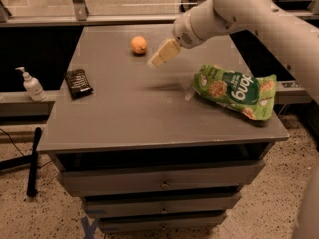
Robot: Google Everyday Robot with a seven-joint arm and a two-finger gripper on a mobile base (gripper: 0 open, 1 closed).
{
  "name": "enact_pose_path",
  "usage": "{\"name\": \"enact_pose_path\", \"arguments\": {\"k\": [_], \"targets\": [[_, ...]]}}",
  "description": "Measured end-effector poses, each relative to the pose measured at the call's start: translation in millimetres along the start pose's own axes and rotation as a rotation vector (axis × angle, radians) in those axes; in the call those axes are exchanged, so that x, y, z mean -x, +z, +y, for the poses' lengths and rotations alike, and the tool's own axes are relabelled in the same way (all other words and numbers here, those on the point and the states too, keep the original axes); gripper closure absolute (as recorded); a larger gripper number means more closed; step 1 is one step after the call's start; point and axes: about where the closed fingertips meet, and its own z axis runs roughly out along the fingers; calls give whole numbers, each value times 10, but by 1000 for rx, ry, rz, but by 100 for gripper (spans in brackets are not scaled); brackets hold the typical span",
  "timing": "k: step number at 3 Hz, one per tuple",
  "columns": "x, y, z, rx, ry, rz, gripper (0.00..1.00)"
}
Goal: Move orange near rxbar chocolate
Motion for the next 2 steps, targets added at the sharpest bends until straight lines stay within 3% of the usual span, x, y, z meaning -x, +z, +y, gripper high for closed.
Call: {"name": "enact_pose_path", "arguments": {"k": [2], "targets": [[359, 833, -58, 55, 96, -91, 0]]}}
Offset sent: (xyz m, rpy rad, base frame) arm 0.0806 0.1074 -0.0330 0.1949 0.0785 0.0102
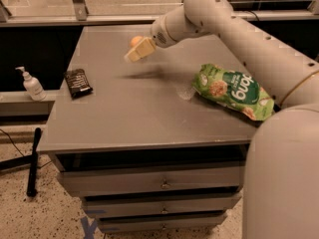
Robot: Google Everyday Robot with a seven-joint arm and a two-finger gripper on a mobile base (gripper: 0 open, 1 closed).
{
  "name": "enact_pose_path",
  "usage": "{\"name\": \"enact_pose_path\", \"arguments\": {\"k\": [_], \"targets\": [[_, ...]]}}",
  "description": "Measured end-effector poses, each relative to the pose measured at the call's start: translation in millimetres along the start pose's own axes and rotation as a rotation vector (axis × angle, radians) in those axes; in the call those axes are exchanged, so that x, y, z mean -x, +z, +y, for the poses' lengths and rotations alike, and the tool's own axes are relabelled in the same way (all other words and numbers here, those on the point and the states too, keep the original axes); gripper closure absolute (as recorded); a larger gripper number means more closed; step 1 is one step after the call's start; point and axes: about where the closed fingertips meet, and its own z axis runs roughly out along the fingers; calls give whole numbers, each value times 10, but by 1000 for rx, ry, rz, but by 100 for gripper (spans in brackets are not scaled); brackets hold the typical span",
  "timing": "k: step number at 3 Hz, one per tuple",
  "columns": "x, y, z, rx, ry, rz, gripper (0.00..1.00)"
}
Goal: Move orange near rxbar chocolate
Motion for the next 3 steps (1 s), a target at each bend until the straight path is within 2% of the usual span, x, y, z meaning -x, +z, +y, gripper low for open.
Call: {"name": "enact_pose_path", "arguments": {"k": [2, 3], "targets": [[-16, 472, -193, 11, 48, -18, 0], [-30, 540, -256, 10, 64, -39, 17]]}}
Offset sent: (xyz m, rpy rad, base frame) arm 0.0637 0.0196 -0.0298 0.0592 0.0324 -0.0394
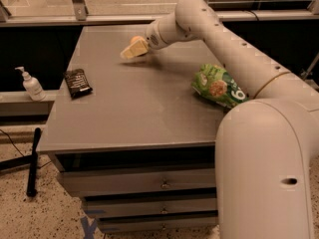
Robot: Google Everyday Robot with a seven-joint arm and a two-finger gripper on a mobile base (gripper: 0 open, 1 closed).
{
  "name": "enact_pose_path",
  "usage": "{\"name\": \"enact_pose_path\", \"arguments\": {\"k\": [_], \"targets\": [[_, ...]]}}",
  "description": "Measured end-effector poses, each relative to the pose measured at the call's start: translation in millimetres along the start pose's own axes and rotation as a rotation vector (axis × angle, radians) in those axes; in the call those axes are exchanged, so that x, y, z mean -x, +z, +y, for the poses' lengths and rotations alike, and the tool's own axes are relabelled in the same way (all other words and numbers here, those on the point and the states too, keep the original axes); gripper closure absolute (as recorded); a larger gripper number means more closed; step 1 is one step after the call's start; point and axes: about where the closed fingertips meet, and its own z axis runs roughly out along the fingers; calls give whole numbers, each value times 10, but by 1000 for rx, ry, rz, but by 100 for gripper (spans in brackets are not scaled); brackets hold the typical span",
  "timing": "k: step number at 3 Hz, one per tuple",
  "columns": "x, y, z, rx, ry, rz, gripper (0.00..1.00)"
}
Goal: Move orange near rxbar chocolate
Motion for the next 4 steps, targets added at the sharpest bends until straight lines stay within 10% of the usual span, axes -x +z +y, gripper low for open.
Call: {"name": "enact_pose_path", "arguments": {"k": [4], "targets": [[124, -207, 184, 58, -28, -69, 100]]}}
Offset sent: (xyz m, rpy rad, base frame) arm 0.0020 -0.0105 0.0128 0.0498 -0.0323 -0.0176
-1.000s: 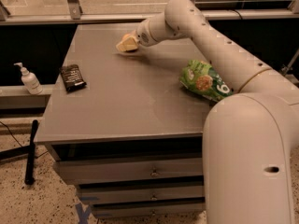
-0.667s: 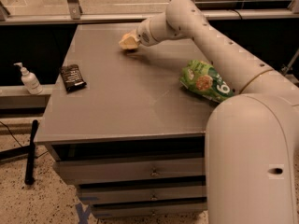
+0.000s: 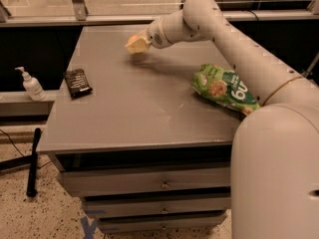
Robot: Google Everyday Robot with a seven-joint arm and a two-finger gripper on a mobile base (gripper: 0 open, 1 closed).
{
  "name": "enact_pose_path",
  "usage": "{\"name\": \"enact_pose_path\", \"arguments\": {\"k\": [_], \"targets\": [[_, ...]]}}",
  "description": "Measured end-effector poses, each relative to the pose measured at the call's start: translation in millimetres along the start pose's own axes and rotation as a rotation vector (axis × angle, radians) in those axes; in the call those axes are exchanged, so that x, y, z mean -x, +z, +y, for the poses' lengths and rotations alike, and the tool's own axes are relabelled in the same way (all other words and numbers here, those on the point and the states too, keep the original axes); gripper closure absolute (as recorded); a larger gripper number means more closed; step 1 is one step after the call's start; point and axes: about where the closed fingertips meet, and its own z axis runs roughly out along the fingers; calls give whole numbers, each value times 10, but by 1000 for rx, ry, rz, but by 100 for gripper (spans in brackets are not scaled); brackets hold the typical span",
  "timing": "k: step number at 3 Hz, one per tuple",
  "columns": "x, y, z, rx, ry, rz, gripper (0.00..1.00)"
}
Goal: Move orange near rxbar chocolate
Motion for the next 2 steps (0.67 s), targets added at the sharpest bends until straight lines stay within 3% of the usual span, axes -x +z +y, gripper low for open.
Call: {"name": "enact_pose_path", "arguments": {"k": [1, 2], "targets": [[85, -161, 339, 97, -25, -24, 100], [205, -305, 861, 214, -42, -67, 100]]}}
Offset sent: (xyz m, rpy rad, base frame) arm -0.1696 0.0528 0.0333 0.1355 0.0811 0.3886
